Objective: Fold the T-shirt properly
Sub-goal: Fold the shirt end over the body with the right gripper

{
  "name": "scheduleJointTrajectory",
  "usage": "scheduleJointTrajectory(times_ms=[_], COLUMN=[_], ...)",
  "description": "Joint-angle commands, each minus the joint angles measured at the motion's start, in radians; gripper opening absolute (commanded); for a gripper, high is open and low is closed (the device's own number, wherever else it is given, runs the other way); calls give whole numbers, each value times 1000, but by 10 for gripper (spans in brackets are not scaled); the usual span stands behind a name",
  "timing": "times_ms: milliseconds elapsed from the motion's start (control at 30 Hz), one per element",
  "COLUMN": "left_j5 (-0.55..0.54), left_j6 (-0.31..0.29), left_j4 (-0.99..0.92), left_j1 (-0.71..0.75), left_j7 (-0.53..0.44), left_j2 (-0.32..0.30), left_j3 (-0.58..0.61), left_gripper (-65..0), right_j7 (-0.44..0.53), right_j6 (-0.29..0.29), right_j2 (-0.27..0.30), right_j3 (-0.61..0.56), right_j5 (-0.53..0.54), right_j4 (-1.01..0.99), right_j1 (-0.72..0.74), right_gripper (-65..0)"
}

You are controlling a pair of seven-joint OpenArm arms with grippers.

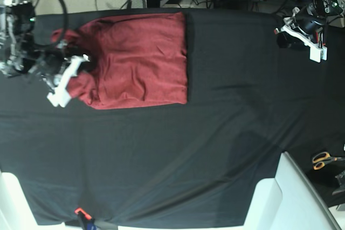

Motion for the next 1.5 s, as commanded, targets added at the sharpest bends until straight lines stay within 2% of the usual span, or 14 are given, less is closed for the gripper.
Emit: scheduleJointTrajectory(times_ms=[0, 67, 133, 200, 433, 567, 700, 800, 967, 1167, 1300, 1467], left_j5=[-16, -16, -16, -16, -16, -16, -16, -16, -16, -16, -16, -16], left_j6=[-5, -5, -5, -5, -5, -5, -5, -5, -5, -5, -5, -5], left_j4=[13, 13, 15, 16, 16, 18, 19, 19, 19, 19, 19, 19], left_j1=[1, 1, 1, 1, 1, 1, 1, 1, 1, 1, 1, 1], left_j7=[-12, -12, -12, -14, -14, -14, -14, -14, -14, -14, -14, -14], left_j2=[-11, -11, -11, -11, -11, -11, -11, -11, -11, -11, -11, -11], left_j3=[-6, -6, -6, -6, -6, -6, -6, -6, -6, -6, -6, -6], left_gripper=[-650, -650, -650, -650, -650, -650, -650, -650, -650, -650, -650, -650], right_j7=[9, 9, 10, 22, 139, 203, 240, 240, 231, 173, 171, 157], right_j6=[-13, -62, -143, -198, -333, -456, -591, -606, -608, -608, -610, -610], right_j2=[7, 2, 1, -1, 2, 4, -5, -33, -82, -166, -189, -248], right_j3=[-18, -64, -107, -145, -286, -377, -467, -509, -515, -524, -608, -636], right_j5=[17, 17, 17, 17, 15, 12, -89, -150, -272, -456, -588, -763], right_j4=[27, 47, 60, 60, 10, -14, -8, -11, 0, 17, 37, 12], right_j1=[9, 9, 13, 17, 63, 88, 94, 102, 103, 103, 103, 102], right_gripper=[-645, -645, -645, -645, -645, -645, -645, -645, -647, -647, -647, -647])
